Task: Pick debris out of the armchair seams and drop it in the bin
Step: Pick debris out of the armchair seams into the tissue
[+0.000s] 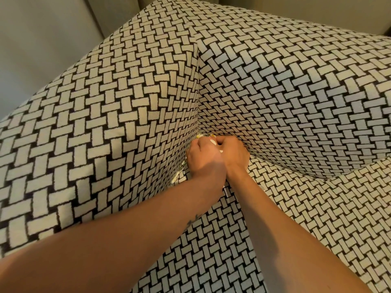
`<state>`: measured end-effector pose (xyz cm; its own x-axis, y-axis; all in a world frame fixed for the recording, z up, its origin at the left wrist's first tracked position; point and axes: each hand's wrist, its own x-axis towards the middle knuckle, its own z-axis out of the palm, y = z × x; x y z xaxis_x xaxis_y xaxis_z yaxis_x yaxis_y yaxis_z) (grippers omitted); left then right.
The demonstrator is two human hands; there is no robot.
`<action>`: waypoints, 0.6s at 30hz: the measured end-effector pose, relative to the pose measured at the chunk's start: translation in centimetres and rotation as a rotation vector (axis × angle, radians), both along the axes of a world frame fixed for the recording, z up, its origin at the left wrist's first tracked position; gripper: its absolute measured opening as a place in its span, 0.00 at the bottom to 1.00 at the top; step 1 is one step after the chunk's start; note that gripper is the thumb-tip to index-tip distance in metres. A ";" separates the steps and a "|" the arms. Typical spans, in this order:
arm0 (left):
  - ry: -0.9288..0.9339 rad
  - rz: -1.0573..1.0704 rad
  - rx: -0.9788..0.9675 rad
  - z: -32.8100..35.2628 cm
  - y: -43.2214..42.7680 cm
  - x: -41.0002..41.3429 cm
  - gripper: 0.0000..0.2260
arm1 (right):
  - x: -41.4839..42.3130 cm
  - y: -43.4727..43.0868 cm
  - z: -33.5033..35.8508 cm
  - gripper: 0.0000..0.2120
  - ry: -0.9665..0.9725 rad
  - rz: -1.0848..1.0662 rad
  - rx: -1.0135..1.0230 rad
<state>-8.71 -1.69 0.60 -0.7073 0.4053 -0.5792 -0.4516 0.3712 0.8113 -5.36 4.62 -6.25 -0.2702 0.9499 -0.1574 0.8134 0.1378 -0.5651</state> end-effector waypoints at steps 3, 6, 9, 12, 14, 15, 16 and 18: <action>0.005 -0.012 -0.004 0.0 -0.1 0.0 0.25 | 0.1 -0.1 0.0 0.11 0.017 0.002 -0.002; 0.015 -0.021 0.004 0.1 -0.1 0.0 0.27 | 0.1 -0.1 0.0 0.12 0.049 -0.007 -0.013; 0.024 -0.030 0.001 -0.2 -0.1 -0.2 0.28 | 0.3 -0.1 -0.3 0.13 0.083 0.002 -0.006; 0.028 -0.034 -0.005 -0.5 -0.1 -0.1 0.28 | 0.4 -0.2 -0.5 0.15 0.088 0.022 0.029; 0.036 -0.034 0.005 -0.6 -0.1 -0.1 0.26 | 0.5 -0.2 -0.4 0.15 0.065 0.043 0.046; 0.044 -0.045 0.022 -0.6 -0.2 0.0 0.23 | 0.5 -0.3 -0.4 0.15 0.059 0.054 0.061; 0.051 -0.064 0.040 -0.5 -0.3 0.0 0.18 | 0.5 -0.4 -0.4 0.15 0.060 0.060 0.077; 0.036 -0.075 0.061 -0.5 -0.6 0.0 0.14 | 0.6 -0.5 -0.4 0.17 0.081 0.053 0.099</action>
<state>-8.71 -2.25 0.08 -0.6932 0.4921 -0.5265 -0.3945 0.3523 0.8487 -4.78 4.08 -6.63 -0.3280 0.9439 -0.0389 0.7557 0.2375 -0.6104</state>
